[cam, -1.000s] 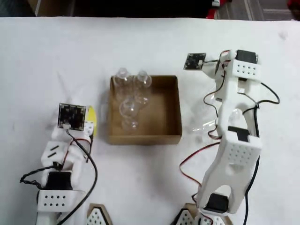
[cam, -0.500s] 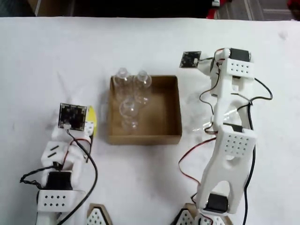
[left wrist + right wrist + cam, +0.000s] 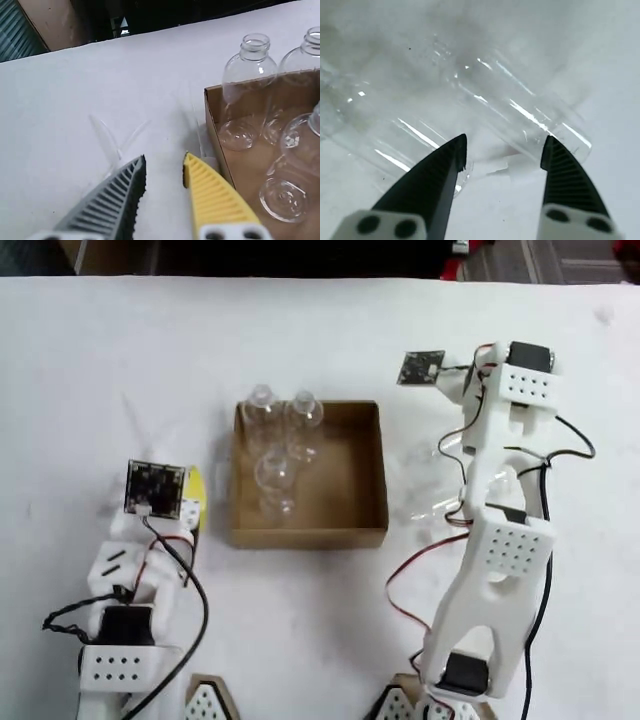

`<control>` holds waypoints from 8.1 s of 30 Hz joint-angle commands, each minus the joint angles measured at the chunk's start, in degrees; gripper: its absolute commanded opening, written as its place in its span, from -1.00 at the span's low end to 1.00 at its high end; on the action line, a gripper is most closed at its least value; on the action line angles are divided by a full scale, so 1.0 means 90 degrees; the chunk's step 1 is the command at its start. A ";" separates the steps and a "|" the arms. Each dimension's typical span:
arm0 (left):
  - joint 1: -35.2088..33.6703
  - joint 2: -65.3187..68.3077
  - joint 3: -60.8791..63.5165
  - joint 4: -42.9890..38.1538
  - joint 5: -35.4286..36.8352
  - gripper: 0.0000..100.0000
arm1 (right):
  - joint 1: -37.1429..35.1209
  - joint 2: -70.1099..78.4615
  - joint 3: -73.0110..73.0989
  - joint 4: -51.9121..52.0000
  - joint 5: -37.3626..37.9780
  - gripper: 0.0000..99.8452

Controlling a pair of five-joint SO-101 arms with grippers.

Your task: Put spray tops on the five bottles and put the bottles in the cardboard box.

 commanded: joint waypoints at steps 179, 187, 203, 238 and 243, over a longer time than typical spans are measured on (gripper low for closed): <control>0.0239 -0.0112 -0.0049 -0.0166 -0.0098 -0.76 | -0.3551 -0.9118 1.2083 -1.2752 -0.9114 -0.97; 0.0376 -0.0112 -0.0039 -0.0137 -0.0361 -0.76 | -0.3248 -0.8044 1.2317 -1.3954 -0.9162 -0.97; 0.0347 -0.0112 -0.0039 -0.0176 -0.0361 -0.76 | -0.3150 -0.5973 1.2327 -1.6132 -0.9162 -0.96; 0.0347 -0.0112 -0.0039 -0.0176 -0.0361 -0.76 | -0.3199 -0.5729 1.2142 -1.6151 -0.9162 -0.70; 0.0347 -0.0112 -0.0039 -0.0176 -0.0361 -0.76 | -0.3199 -0.5739 1.2151 -1.6151 -0.9162 -0.70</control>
